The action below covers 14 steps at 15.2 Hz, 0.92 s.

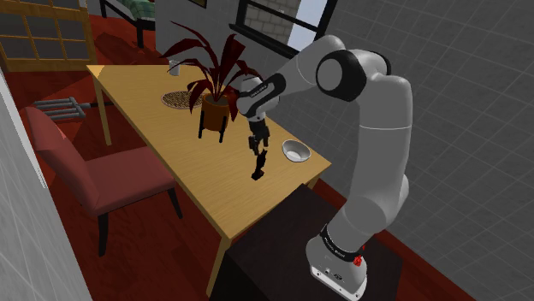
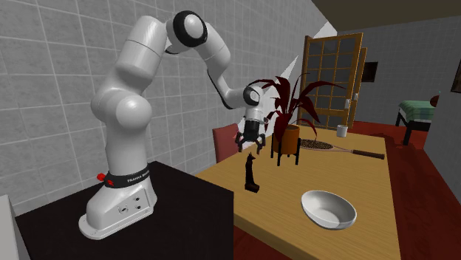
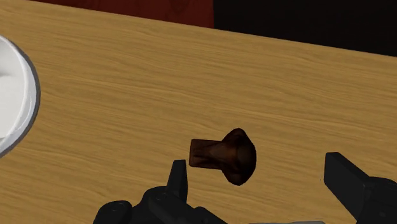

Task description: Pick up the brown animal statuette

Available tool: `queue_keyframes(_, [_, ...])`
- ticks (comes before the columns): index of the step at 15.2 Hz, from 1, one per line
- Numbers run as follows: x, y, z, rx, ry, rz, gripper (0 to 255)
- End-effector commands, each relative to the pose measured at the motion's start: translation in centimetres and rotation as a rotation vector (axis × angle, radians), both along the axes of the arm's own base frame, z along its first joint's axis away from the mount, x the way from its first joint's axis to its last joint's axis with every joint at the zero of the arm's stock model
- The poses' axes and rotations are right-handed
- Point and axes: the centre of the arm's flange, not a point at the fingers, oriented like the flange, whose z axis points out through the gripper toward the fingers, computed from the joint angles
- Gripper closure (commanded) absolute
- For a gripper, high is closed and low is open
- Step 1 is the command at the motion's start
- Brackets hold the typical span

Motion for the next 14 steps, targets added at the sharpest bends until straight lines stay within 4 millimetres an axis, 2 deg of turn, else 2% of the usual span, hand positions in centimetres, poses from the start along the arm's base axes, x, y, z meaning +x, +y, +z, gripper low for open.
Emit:
queue_keyframes(1, [0.5, -0.6, -1.4, 0.0, 0.005, 0.004, 0])
queue_keyframes(7, [0.5, -0.6, -4.6, 0.0, 0.005, 0.004, 0])
queue_keyframes(9, [0.5, -0.6, -4.9, 0.0, 0.005, 0.004, 0])
queue_keyframes(10, [0.4, -0.5, -4.9, 0.0, 0.005, 0.004, 255])
queue_keyframes(14, [0.4, -0.5, -4.9, 0.0, 0.005, 0.004, 255])
